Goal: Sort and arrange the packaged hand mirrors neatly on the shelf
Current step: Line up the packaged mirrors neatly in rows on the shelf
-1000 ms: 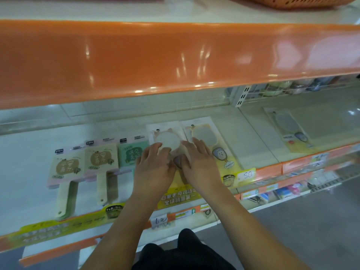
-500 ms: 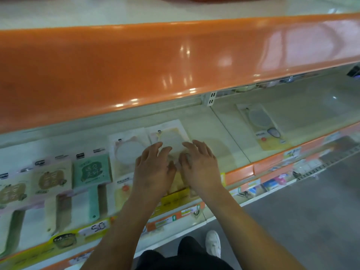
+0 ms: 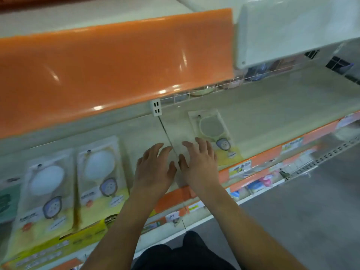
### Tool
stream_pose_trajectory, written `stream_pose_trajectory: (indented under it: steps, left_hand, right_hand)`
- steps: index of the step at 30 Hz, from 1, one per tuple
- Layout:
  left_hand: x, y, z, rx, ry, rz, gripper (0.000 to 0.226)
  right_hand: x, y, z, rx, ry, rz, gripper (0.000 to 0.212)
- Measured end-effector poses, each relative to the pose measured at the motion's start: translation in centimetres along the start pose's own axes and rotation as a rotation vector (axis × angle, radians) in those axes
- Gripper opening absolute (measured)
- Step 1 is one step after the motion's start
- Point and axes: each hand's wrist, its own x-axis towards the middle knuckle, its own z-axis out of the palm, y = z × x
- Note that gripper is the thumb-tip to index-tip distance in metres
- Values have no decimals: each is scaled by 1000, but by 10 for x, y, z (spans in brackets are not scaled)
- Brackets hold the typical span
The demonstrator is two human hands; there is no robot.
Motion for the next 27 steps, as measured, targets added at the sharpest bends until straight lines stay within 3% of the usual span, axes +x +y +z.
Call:
stream_pose_trajectory:
  steps: [6,19,24,27]
  left_hand:
    - [12,40,21,25,-34,7,49]
    - [34,63,27,29,-56,83,50]
    - [37,67,29,25,-62,101,48]
    - [38,66,29,22,-61,91,49]
  right_hand:
    - [10,41,-16,7,-30,18,50]
    - [32,65,-32,29,84,74,45]
    - [48,74,-35,-109,-110,150,59]
    - [49,76,-33,-133,-150,141,55]
